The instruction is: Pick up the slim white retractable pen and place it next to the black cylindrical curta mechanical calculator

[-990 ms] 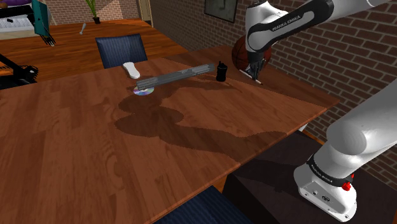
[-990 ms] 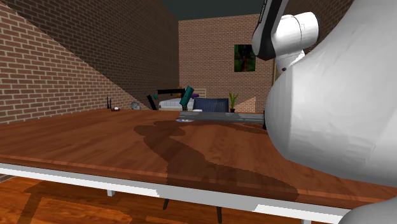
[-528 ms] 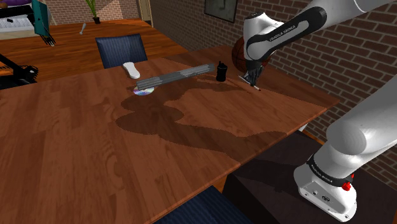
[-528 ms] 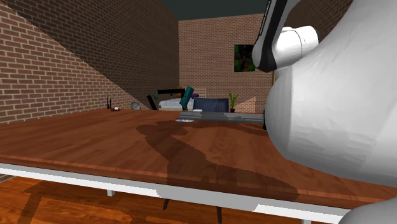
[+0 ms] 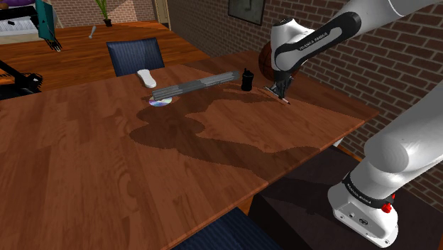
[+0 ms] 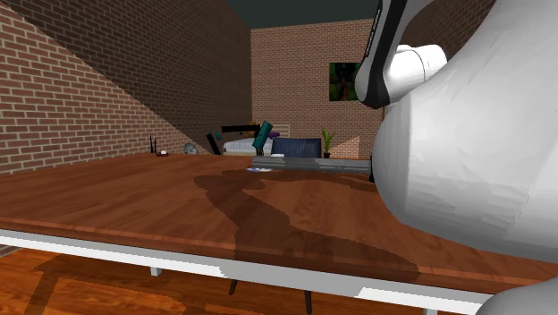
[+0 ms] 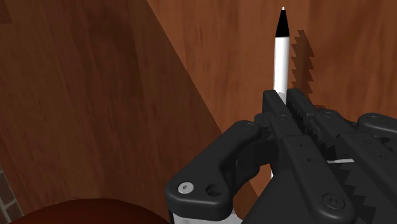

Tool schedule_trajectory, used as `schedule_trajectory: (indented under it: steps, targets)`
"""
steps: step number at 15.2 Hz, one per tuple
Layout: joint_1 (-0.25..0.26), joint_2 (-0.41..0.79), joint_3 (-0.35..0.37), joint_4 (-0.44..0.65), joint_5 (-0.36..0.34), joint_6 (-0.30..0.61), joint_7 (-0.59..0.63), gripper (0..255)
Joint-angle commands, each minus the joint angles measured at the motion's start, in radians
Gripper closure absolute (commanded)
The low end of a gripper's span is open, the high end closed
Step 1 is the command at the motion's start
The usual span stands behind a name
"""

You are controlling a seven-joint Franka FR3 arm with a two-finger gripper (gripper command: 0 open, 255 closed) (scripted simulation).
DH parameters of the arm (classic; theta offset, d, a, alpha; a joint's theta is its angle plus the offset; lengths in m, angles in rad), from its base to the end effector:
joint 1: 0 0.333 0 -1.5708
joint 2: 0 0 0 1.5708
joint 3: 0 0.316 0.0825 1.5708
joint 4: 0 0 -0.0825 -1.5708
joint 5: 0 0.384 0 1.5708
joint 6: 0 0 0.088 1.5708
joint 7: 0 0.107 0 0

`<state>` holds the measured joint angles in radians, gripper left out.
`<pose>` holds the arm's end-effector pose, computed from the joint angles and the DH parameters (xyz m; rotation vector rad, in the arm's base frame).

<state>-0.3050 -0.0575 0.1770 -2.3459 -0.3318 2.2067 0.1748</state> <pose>0.4826 -0.0732 0.3501 2.8663 -0.1350 -0.1105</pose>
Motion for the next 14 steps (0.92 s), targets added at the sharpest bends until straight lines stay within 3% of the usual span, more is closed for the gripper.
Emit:
schedule_trajectory:
  steps: [1,2,3,8,12,14]
  targets:
    - [0.0,0.0,0.0,0.0,0.0,0.0,0.0,255]
    - [0.0,0.0,0.0,0.0,0.0,0.0,0.0,255]
    - [0.0,0.0,0.0,0.0,0.0,0.0,0.0,0]
    - [0.0,0.0,0.0,0.0,0.0,0.0,0.0,0]
    - [0.018,-0.059,0.015,0.067,0.043,-0.125,-0.025,0]
    - [0.018,-0.059,0.015,0.067,0.043,-0.125,-0.025,0]
